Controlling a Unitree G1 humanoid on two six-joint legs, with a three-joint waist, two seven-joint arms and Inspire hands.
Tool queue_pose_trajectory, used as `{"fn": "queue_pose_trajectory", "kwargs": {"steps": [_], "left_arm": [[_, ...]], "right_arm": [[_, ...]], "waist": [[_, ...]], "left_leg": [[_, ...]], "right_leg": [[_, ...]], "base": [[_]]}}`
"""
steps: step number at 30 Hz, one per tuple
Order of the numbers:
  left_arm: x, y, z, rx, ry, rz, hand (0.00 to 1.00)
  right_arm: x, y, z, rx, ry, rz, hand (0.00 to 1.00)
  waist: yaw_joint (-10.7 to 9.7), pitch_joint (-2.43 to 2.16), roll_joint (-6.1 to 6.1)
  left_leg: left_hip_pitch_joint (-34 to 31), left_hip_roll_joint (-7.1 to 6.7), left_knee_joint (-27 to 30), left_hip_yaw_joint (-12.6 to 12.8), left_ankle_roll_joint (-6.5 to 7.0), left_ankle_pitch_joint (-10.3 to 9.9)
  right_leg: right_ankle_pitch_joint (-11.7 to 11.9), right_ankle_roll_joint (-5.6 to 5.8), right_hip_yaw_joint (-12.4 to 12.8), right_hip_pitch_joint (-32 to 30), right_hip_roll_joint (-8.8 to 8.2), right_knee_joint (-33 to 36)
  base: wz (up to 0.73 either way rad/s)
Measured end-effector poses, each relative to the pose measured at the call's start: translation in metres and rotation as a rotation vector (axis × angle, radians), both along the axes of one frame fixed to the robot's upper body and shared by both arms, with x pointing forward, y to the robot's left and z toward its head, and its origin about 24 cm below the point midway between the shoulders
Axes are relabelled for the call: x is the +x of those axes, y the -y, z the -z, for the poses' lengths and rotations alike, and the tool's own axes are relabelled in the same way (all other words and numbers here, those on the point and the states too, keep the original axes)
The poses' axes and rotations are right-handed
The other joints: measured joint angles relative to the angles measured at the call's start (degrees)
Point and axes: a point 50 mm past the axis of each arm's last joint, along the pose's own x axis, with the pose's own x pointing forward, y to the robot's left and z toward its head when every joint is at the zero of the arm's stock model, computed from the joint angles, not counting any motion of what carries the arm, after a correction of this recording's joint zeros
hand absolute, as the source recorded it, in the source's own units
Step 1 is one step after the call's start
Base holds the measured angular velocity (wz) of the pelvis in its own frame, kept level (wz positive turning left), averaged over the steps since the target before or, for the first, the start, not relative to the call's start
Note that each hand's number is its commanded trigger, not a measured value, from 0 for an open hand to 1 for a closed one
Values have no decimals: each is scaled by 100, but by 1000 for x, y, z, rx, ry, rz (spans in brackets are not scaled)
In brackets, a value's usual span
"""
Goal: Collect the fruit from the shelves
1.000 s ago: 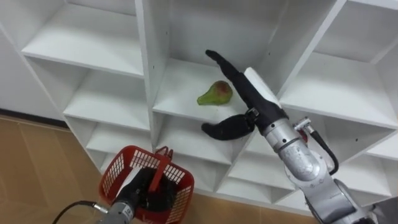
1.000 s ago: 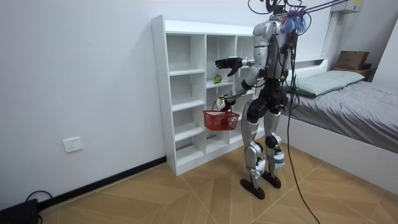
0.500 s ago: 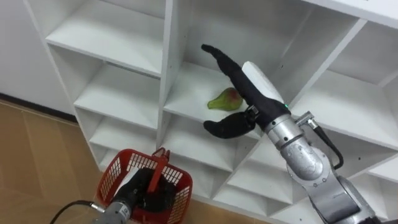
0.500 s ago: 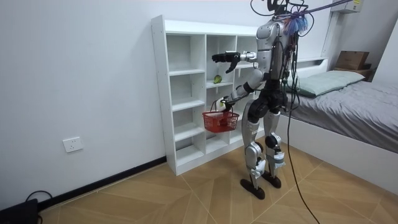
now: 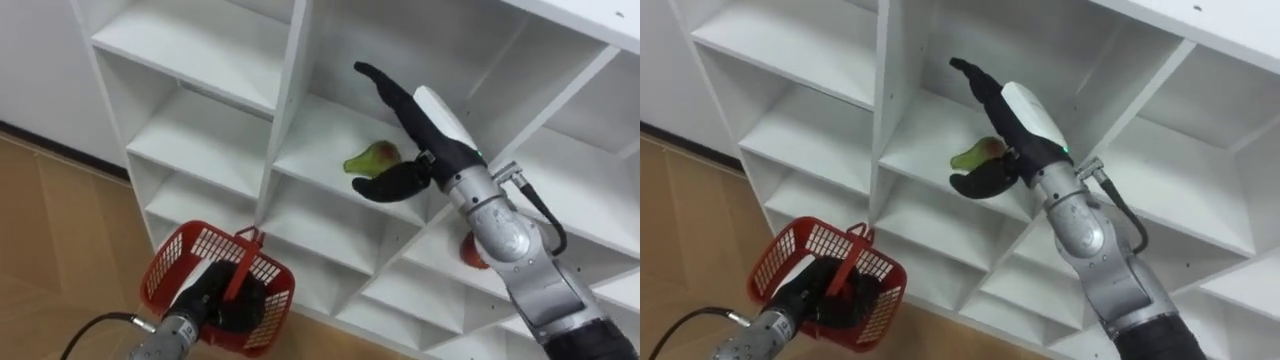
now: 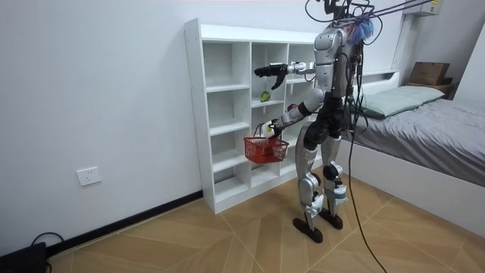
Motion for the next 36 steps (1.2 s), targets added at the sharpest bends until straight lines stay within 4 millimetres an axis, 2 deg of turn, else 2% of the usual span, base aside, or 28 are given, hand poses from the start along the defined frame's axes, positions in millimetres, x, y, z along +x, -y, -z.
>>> {"fn": "queue_pose_trajectory", "kwargs": {"steps": [4, 8, 12, 16, 21, 36], "left_arm": [[0, -2, 1, 10, -14, -2, 100], [0, -4, 0, 47, -22, 31, 100], [-1, -9, 1, 71, -49, 37, 100], [0, -12, 0, 74, -50, 28, 100], [0, -12, 0, 75, -53, 29, 100], [4, -11, -2, 69, -36, 17, 100]], "right_arm": [[14, 14, 6, -43, -31, 59, 0], [18, 25, 13, -75, -73, 108, 0], [19, 32, 20, -81, -121, 139, 0], [22, 39, 28, -103, -190, 154, 0], [22, 48, 35, -123, -232, 179, 0], [27, 52, 38, -141, -257, 191, 0]], "waist": [[119, -2, -33], [125, -2, -34], [123, 26, -10], [162, 66, 43], [182, 73, 53], [181, 82, 69]], "left_leg": [[-111, -13, 92, 0, -4, -1], [-240, -37, 135, -78, -3, -1], [-491, -56, 274, -140, -3, -1], [-685, -53, 300, -133, -6, 3], [-811, -51, 331, -131, -15, 34], [-923, -53, 307, -137, -14, 34]], "right_leg": [[1, -1, -52, -41, -9, 0], [1, -1, -63, -130, -18, 4], [1, -1, -183, -281, -20, 4], [10, -16, -166, -463, -18, 18], [22, -34, -129, -604, -20, 23], [22, -33, -125, -724, -21, 20]], "base": [[7], [11], [9], [-1], [-1], [0]]}}
